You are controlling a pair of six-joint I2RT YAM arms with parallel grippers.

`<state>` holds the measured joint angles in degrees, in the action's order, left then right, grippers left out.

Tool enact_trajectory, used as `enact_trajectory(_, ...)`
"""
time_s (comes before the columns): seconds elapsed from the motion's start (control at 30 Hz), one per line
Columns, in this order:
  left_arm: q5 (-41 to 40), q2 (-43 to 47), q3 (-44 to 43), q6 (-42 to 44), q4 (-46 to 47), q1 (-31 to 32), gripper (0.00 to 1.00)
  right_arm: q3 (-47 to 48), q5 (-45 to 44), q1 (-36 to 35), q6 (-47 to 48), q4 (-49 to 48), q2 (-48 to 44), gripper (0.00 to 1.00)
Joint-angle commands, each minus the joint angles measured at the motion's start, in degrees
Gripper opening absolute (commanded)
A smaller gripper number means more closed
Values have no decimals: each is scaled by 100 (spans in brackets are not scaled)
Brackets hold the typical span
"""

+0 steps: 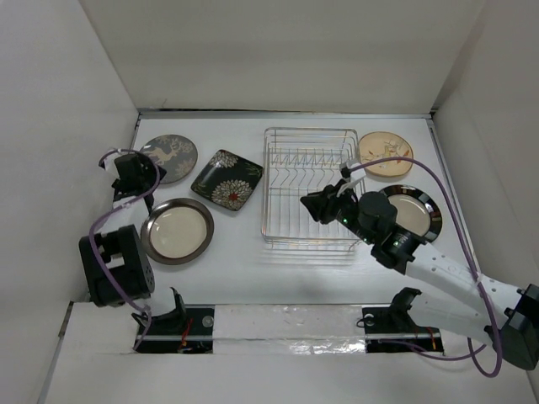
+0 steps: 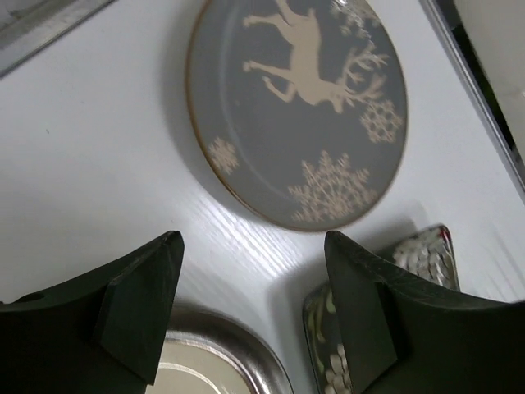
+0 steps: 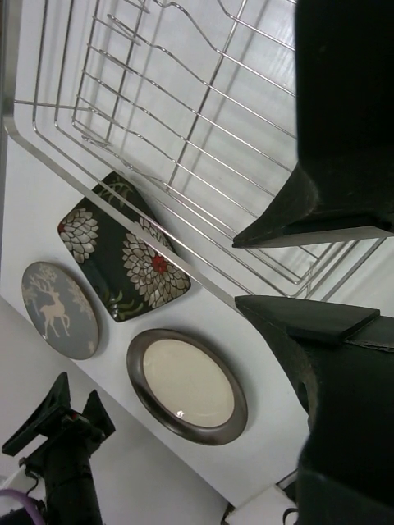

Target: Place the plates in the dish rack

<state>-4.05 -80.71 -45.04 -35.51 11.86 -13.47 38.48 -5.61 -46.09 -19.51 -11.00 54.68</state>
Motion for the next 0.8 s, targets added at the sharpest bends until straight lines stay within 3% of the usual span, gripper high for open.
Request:
enact_trajectory(0.0,177,-699,-671,-36,177,-443,66,-51,279,222,-132,-244,-36,35)
enact_trajectory(0.17,730,-1570,-988,-44,335,-840,62,-112,517,478,-246,-288,17,36)
enact_trajectory(0.57,1301,-2923,-1701,-228,580,-841,60,-60,719,601,-247,-314,307,36)
enact_trajectory(0.77,1487,-3267,-1851,-352,712,-841,54,-69,596,662,-211,-218,219,36)
